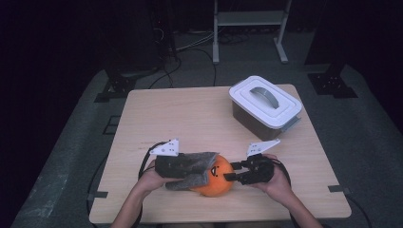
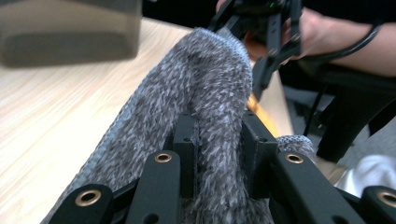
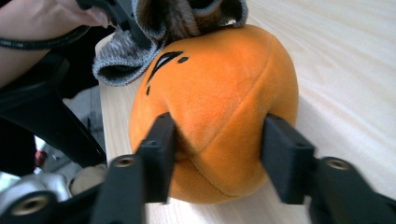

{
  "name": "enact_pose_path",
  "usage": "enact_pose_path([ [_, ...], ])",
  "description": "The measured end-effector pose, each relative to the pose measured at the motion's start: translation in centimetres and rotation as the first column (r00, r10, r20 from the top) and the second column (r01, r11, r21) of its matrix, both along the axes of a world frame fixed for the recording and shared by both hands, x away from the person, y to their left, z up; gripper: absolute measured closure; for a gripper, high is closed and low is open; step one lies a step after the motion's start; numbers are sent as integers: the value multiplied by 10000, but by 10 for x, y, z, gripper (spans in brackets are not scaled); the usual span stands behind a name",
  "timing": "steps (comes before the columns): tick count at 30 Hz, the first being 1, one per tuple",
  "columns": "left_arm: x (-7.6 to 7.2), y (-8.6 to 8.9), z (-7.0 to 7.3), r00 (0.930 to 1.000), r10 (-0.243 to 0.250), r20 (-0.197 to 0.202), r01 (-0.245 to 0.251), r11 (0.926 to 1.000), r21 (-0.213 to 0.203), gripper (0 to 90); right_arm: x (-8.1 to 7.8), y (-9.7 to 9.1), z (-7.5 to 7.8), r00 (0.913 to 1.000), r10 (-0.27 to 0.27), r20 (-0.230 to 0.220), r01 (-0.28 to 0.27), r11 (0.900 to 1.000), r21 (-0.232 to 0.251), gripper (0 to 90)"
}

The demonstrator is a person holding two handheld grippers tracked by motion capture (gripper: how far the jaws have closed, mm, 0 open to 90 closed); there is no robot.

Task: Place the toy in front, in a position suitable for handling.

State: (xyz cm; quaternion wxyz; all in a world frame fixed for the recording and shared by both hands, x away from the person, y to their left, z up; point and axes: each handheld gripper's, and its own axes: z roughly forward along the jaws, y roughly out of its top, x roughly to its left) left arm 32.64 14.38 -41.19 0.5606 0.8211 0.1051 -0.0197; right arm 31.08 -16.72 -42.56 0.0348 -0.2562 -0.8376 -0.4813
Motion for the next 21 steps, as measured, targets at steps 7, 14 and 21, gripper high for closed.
enact_pose_path([
  [7,-4,-13,11,9993,-295,249,307,9982,-522,713,-9,2,16,9926,312,1174,-291,9994,-199,543],
  [14,-1,-7,0,10000,-66,36,65,9998,180,717,-6,0,9,9949,248,981,-262,9996,122,397],
  [21,-1,-12,4,9991,-396,-140,396,9992,-54,716,-6,7,4,9942,462,972,-465,9989,4,427],
])
